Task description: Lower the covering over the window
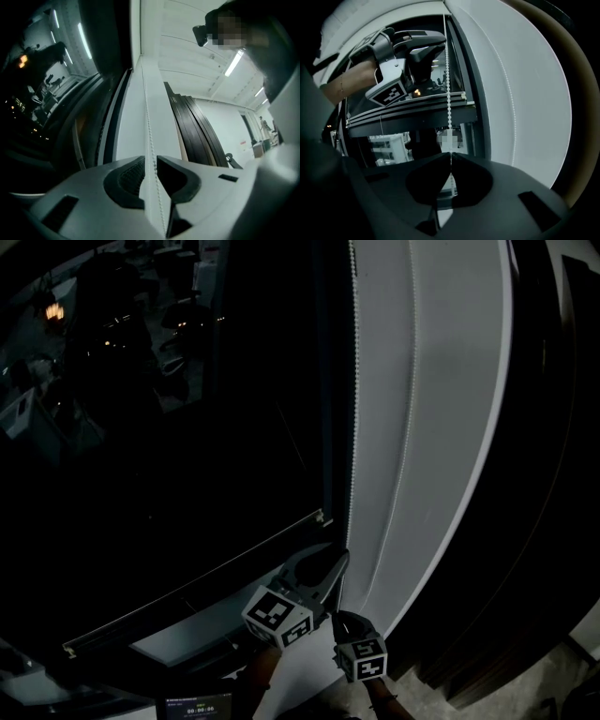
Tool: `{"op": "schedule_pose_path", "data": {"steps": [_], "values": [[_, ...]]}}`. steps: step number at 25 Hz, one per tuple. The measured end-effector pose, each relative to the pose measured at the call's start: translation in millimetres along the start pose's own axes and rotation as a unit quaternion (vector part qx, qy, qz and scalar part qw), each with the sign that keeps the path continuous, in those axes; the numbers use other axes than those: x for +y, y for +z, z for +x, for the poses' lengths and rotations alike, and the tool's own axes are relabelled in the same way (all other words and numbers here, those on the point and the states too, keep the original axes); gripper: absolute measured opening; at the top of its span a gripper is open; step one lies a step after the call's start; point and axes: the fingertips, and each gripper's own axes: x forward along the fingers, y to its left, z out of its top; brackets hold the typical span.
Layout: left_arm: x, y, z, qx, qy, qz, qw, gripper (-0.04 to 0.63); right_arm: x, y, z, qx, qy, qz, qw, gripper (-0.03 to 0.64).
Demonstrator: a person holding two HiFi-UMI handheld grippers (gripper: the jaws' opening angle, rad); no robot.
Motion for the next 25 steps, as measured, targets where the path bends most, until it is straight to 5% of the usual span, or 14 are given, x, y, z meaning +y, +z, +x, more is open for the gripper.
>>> {"op": "schedule_pose_path", "data": {"steps": [7, 10, 14, 18, 20, 22, 25], "values": [[-6, 4, 4, 0.005, -0.025, 0.004, 0.9997, 0.089, 14, 0, -1, -0.001, 0.009, 0.000, 1.000, 0.014], [-9, 1, 4, 0.005, -0.023, 0.016, 0.9996, 0.015, 18, 0, -3, -0.002, 0.011, 0.003, 1.000, 0.014], [-5, -1, -9, -0.018, -0.008, -0.049, 0.9986, 0.014, 17, -11, -7, 0.015, 0.007, 0.006, 1.000, 0.014], [-6, -81, -16, 0.059, 0.002, -0.032, 0.9977, 0.012, 28, -72, -14, 0.101, 0.029, 0.012, 0.994, 0.014], [-4, -123, -26, 0.086, 0.013, -0.071, 0.9937, 0.012, 40, -98, -30, 0.118, 0.054, 0.027, 0.991, 0.014], [-3, -156, -39, 0.120, 0.023, -0.095, 0.9880, 0.012, 46, -94, -44, 0.098, 0.074, 0.049, 0.991, 0.015], [-9, -205, -57, 0.188, 0.026, -0.096, 0.9771, 0.012, 35, -32, -55, 0.022, 0.078, 0.052, 0.995, 0.037]]}}
